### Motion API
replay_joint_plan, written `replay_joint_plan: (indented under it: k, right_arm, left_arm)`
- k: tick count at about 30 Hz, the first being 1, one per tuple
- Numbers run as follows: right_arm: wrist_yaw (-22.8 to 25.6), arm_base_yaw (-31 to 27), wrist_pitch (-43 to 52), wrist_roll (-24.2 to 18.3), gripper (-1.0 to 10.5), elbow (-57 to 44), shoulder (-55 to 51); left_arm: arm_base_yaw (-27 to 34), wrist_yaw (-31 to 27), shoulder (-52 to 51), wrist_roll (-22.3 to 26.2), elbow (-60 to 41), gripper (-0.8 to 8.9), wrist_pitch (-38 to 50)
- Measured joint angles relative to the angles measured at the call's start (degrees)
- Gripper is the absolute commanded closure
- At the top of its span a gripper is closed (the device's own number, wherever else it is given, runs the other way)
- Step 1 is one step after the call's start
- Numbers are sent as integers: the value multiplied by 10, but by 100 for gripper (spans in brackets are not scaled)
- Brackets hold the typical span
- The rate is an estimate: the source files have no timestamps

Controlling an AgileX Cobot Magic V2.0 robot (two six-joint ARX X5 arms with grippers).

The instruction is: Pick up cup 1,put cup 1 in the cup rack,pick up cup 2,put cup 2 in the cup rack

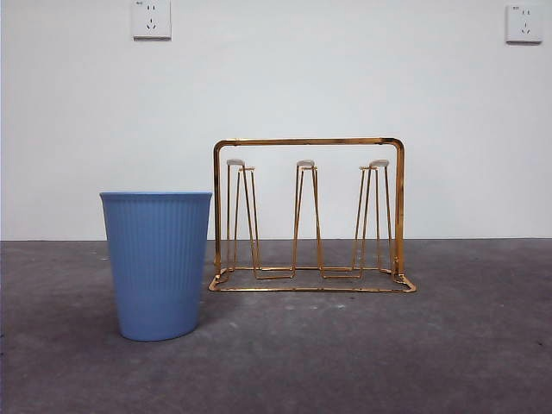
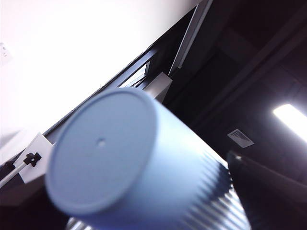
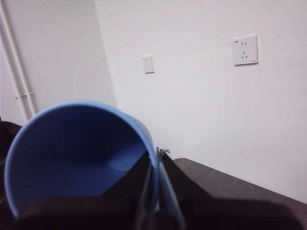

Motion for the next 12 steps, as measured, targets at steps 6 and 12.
replay_joint_plan:
  k: [6, 12]
  right_arm:
    - [4, 2, 0, 1, 959, 0, 0]
    - [4, 2, -8, 3, 958, 0, 0]
  left_arm:
    - [0, -4, -1, -25, 1, 758, 12]
    - [0, -4, -2, -29, 1, 793, 11]
